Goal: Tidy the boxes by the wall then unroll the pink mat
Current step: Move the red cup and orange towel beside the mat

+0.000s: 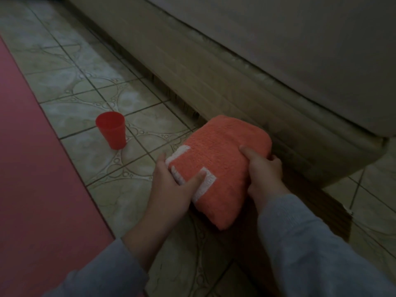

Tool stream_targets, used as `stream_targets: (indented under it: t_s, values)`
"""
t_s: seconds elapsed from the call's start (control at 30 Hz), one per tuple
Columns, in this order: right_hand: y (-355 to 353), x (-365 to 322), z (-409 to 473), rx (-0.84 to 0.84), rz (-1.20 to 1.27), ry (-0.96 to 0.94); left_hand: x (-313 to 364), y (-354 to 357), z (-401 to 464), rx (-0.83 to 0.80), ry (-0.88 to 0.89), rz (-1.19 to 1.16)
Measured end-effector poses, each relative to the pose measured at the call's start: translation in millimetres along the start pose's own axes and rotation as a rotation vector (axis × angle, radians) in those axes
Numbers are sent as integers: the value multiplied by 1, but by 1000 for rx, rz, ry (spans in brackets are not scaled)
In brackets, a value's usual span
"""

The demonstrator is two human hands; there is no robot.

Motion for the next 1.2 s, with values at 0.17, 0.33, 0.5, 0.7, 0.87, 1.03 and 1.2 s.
stream_targets:
  t_s: [0.17, 0.33, 0.5, 0.7, 0.87, 1.03, 1.2]
  values:
    - [-1, -7, 4, 13, -73, -69, 12, -17, -16, 258, -118, -152]
    - [-1, -28, 19, 0, -278, -154, 7, 1, -58, -131, -636, -513]
    - [3, -37, 22, -42, -496, -153, 7, 15, -45, -75, -730, -675]
    - [21, -46, 13, -241, -406, -31, 16, 5, -30, 138, -772, -873]
    - [66, -57, -12, -454, -307, 2, 25, -36, -4, 203, -484, -960]
    - [118, -65, -33, -669, -114, -44, 37, -102, 30, 146, -17, -882]
    - [155, -53, -31, -802, -180, -71, 5, -156, 53, 163, 214, -796]
Point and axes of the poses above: each hand's wrist, its own z-axis towards the middle knuckle, its own y-axis out of the palm, x = y × z, the point moved 1 cm from there along z, towards the middle knuckle, and after that the axes turned 14 degrees about -z, right-handed, at the moved point
